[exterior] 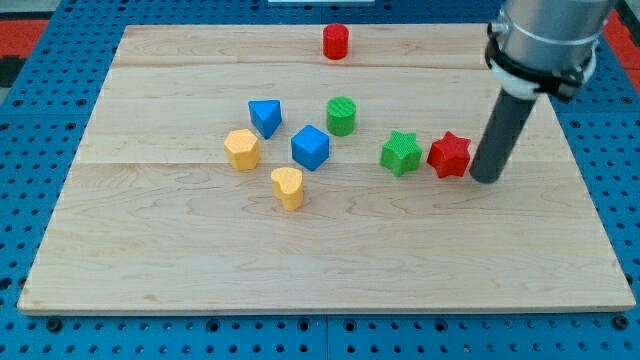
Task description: Move the red star to the bottom right of the green star
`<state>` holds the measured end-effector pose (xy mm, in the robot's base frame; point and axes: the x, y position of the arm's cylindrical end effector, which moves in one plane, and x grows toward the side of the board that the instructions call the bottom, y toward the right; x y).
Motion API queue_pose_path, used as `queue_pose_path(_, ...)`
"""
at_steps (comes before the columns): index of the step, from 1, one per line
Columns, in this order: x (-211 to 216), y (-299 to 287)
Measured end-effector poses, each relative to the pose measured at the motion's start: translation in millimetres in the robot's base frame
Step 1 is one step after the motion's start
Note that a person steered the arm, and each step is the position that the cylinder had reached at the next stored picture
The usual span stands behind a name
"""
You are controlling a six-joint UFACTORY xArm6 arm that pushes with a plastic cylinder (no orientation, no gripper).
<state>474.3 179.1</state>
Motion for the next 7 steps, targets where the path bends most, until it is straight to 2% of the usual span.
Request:
queue_pose_path(1, -17, 29)
queue_pose_path(2, -61, 29)
queue_pose_path(3, -61, -12)
queue_pose_path(5, -18, -42)
queue_pose_path(6, 7, -14)
queue_pose_path(7, 22, -43)
